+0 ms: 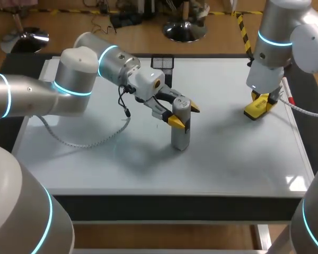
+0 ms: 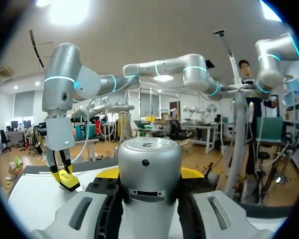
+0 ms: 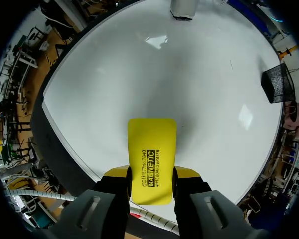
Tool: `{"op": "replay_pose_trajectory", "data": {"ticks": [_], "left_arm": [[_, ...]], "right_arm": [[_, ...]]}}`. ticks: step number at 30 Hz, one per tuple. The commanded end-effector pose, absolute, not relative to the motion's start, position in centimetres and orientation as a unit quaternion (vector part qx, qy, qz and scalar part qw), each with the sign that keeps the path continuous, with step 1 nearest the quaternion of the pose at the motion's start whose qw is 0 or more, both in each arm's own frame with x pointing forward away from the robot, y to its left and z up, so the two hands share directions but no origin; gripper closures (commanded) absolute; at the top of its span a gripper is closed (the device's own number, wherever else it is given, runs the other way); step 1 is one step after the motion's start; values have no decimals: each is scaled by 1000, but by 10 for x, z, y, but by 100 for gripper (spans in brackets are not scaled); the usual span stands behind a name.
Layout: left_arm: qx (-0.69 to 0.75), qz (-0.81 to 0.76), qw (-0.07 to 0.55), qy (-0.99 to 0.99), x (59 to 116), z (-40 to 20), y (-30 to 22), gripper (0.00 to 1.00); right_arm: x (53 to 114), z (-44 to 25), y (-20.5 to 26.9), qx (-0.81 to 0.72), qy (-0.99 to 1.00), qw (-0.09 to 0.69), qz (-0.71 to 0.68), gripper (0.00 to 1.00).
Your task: Pick up the inspection probe, press it on each red-marked spot on the whiteboard one by one, put down the probe, pick up the eraser, and wipe off all the red marks.
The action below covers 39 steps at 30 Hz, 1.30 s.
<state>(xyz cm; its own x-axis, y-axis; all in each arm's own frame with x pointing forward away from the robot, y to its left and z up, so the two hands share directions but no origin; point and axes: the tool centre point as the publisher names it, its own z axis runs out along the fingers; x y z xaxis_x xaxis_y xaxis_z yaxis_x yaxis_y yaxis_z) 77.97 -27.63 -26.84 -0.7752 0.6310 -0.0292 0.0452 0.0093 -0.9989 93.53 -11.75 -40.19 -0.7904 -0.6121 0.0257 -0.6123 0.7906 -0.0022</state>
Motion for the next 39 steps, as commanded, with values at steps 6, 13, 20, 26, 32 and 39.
{"op": "replay_pose_trajectory", "data": {"ticks": [6,13,20,26,32,39], "left_arm": [[-270,643,217,-683,798,-244,-270,100],[-274,639,211,-687,816,-235,-251,100],[-282,628,208,-695,837,-224,-233,100],[-283,631,202,-693,854,-217,-210,100],[-279,635,197,-693,867,-217,-187,100],[-261,630,194,-705,884,-215,-159,100]], "right_arm": [[936,-402,-118,324,-946,13,7,100],[936,-402,-118,324,-946,13,7,100],[936,-402,-118,324,-946,13,7,100],[936,-402,-118,324,-946,13,7,100],[936,-402,-118,324,-946,13,7,100],[936,-402,-118,324,-946,13,7,100]]}}
